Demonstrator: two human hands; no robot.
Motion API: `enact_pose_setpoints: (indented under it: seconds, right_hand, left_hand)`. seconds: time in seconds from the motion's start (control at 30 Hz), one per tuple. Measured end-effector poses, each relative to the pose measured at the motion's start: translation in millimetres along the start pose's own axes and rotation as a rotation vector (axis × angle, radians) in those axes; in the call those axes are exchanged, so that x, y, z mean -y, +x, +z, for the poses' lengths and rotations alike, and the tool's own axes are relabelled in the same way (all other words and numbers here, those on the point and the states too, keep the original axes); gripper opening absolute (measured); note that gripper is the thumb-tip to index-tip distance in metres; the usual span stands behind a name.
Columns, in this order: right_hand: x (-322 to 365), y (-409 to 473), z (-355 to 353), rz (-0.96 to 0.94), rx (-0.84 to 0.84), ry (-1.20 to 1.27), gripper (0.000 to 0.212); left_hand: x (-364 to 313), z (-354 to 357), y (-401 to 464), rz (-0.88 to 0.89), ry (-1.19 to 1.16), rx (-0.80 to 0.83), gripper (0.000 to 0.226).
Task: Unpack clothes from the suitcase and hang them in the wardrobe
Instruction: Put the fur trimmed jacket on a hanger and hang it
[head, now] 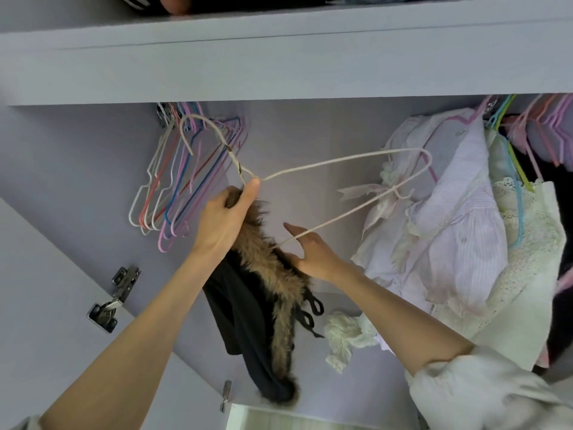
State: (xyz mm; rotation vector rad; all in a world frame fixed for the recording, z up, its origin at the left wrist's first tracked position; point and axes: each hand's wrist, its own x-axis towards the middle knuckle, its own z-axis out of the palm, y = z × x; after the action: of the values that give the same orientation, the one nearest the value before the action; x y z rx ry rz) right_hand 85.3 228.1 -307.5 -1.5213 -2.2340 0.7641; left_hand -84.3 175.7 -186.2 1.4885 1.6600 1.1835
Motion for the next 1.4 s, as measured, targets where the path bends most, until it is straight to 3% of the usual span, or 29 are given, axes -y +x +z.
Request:
enact_pose_setpoints:
  seconds: [0.07,0.13,0.2,0.33,0.47,0.6,0.77,0.87,1.03,1.1,1.2,1.4]
  right_hand:
    - [19.0,18.2,-4.6,-0.079,0.031,-0.030,0.077]
    - [35.6,35.0,-3.0,-0.149,0.084,-0.046,0.084]
    - [44.1,49.5,6.8,-0.214,0.115,-0.030,0.080]
    - [74.1,43.2,7.7,-0.298,0.140,0.106,0.060]
    - [85.9,34.8,7.2,-0.195,0.206,0.251,0.036]
    - [73.1,30.9,1.2,-0.092,-0.005,0.171,0.020]
    - [32.7,21.6,-13.9,0.110,-0.097,0.011,0.021]
    - [3.9,13.3,-23.9,0.303,-0.184,-0.033,0.009]
    - [-27.9,0.8,-36.7,0.572,-0.240,0.217,0.016]
    - [-35.4,-8.0,-44.0,0.683,-0.303,0.548,0.013]
    - [-44.0,-18.6,-57.2,0.703,-0.329,1.008,0.025]
    - [-48.5,-21.9,-78.5,0.660,-0.425,1.158,0.024]
  left_hand:
    - [-8.2,-7.1,-0.2,-0.018,-0.051,-0.012,0.062]
    - [-15.0,-13.9,-1.9,-0.028,-0.090,-0.007,0.061]
    - [-16.8,-19.5,-2.2,-0.037,-0.117,-0.010,0.051]
    - [-10.6,-30.6,-3.2,-0.027,-0.130,-0.043,0.069]
    - [-4.5,-41.9,-2.5,-0.003,-0.143,-0.034,0.070]
    - [2.6,-45.7,-1.5,-0.056,-0.183,-0.085,0.058]
    - [13.1,-35.5,-1.7,-0.089,-0.127,-0.175,0.051]
    - [18.1,-27.2,-0.1,-0.060,-0.062,-0.173,0.045]
    - [27.9,-9.2,-1.3,0.005,0.051,-0.156,0.039]
    - [33.1,-4.1,0.7,0.004,0.073,-0.142,0.036]
    - [39.5,3.1,2.2,0.004,0.121,-0.135,0.033]
    - [35.6,21.5,3.9,0.051,0.200,-0.122,0.021]
